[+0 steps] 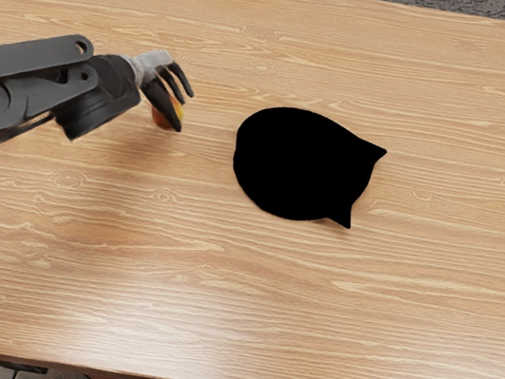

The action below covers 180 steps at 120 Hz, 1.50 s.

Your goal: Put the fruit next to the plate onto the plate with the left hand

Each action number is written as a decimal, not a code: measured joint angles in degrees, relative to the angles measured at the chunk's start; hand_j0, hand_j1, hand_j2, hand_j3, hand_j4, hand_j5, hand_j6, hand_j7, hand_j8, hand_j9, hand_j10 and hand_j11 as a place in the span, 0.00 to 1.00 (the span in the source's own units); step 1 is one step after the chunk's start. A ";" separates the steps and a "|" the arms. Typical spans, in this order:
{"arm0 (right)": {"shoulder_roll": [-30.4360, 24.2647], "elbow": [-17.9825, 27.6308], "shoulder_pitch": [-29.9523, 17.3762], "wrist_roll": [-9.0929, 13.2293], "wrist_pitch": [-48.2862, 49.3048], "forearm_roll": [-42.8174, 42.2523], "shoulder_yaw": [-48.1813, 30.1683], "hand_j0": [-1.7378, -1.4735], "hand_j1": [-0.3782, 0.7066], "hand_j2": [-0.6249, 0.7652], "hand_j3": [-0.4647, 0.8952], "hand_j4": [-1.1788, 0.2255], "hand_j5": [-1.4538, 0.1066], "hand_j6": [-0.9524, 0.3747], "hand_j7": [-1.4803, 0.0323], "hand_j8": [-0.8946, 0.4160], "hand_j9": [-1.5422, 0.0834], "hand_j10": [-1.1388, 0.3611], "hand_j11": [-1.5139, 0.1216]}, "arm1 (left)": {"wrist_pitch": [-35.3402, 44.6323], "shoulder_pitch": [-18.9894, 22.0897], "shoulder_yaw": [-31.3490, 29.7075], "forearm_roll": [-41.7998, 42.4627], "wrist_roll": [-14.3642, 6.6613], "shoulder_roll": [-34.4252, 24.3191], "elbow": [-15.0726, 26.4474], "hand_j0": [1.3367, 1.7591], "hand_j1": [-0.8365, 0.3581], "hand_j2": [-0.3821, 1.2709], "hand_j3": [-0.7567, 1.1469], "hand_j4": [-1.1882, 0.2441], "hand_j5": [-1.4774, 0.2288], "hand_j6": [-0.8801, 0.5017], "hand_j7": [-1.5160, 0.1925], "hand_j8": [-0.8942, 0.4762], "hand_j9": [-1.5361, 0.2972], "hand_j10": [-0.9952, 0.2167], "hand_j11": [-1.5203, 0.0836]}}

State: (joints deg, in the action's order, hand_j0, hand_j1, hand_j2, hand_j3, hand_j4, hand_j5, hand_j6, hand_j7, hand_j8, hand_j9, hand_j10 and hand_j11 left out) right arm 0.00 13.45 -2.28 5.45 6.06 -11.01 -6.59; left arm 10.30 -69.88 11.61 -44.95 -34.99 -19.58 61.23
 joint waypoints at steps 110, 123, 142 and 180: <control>0.00 0.00 0.00 0.00 0.00 0.01 0.00 0.30 0.05 0.45 0.34 0.83 0.92 0.70 0.96 0.67 0.93 0.75 0.91 | -4.34 -3.59 3.87 7.04 -0.01 13.51 -0.18 0.76 0.63 0.41 0.40 0.55 0.54 0.35 0.57 0.44 0.54 0.53 0.61; 0.00 0.00 0.00 0.00 0.00 0.01 0.00 0.30 0.05 0.45 0.34 0.83 0.92 0.70 0.96 0.67 0.93 0.75 0.91 | -4.37 -4.21 5.16 7.30 -0.01 13.16 -0.17 0.76 0.76 0.34 0.40 0.65 0.66 0.46 0.69 0.51 0.65 0.64 0.74; 0.00 0.00 0.00 0.00 0.01 0.01 0.00 0.30 0.05 0.45 0.34 0.83 0.92 0.70 0.96 0.67 0.93 0.75 0.91 | -10.19 -3.47 9.31 10.91 -0.01 8.61 0.03 0.76 0.88 0.28 0.40 0.74 0.76 0.55 0.79 0.58 0.75 0.73 0.84; 0.00 0.05 0.00 0.00 0.08 0.01 0.00 0.30 0.05 0.45 0.34 0.83 0.92 0.70 0.96 0.67 0.93 0.75 0.91 | -38.56 0.95 16.93 29.15 -0.01 -5.18 0.62 0.76 0.95 0.24 0.40 0.80 0.83 0.61 0.85 0.63 0.81 0.79 0.91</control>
State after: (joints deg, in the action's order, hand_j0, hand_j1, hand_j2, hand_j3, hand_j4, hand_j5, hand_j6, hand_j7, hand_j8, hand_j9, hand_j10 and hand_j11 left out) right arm 0.00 13.50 -2.28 5.45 6.14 -11.00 -6.59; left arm -28.26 -68.92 28.54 -15.80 -35.00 -24.76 61.85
